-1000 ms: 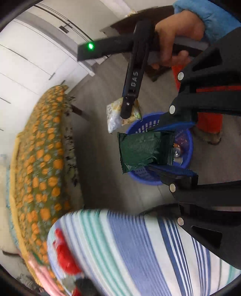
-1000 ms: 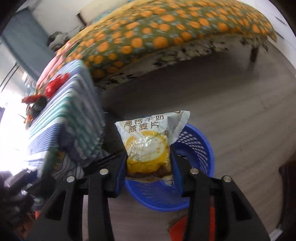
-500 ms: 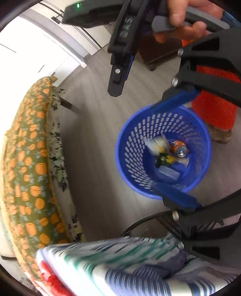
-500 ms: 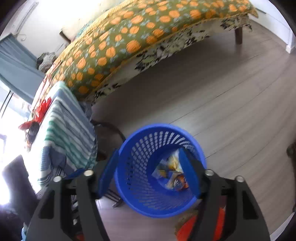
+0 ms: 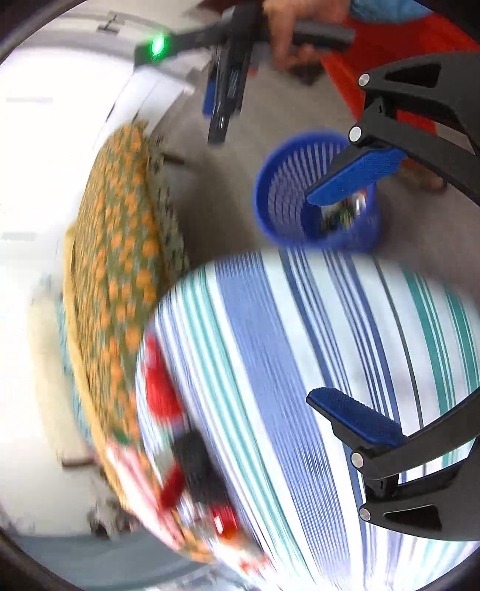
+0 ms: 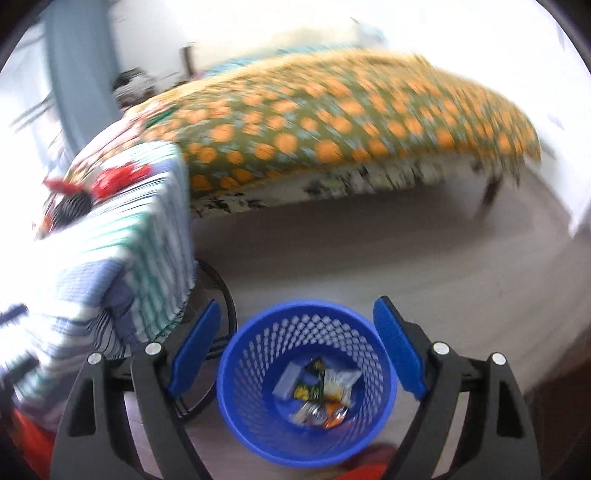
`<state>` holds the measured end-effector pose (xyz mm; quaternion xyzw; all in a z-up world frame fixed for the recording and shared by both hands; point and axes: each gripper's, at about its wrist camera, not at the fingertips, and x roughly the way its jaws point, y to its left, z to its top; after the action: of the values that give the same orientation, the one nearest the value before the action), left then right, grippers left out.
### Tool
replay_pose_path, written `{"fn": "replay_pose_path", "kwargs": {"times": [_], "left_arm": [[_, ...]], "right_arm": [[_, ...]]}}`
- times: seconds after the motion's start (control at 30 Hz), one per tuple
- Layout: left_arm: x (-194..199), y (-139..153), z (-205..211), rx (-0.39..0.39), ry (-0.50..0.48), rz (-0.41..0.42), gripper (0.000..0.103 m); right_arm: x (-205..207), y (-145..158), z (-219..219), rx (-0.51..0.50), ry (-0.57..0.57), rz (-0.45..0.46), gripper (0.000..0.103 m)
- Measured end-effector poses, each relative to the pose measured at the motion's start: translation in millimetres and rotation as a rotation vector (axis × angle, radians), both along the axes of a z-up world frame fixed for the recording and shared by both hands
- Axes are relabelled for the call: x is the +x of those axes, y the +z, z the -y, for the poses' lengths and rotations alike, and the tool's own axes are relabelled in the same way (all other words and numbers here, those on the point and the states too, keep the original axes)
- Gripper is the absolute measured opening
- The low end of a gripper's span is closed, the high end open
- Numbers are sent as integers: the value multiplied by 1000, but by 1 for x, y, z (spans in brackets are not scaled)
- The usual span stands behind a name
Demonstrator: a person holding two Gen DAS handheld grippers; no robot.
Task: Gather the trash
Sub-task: 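Bring both open tools back over the table and lower the left tool to the white-orange bundle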
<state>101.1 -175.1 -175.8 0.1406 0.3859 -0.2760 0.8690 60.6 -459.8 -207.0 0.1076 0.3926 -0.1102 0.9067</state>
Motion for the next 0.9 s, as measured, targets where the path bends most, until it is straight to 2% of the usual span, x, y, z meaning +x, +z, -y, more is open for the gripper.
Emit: {"fn": "replay_pose_path", "kwargs": {"times": [0.1,0.23,0.3,0.47,0.6,0.77,0.9], "left_arm": [[22,-4,-53,14,102,1,98],[50,-11,-117,37,227,-37,98],[64,-12,-147,33,277,-57,98],[88,-15,-201,85,359,-76,98],[99,-18,-228,69,361,-119,98],[103,-20,-234,48,336,-134,98],[104,-20,-233,53,299,-134,98]], "right_arm": [[7,6,-45,-56,84,22,83],[18,11,-114,-25,214,38,83],[25,14,-151,-15,289,39,83],[56,24,-231,-32,454,5,83],[90,27,-273,-44,504,-37,83],[135,21,-307,-80,509,-89,83],[154,9,-321,-83,522,-114,83]]}}
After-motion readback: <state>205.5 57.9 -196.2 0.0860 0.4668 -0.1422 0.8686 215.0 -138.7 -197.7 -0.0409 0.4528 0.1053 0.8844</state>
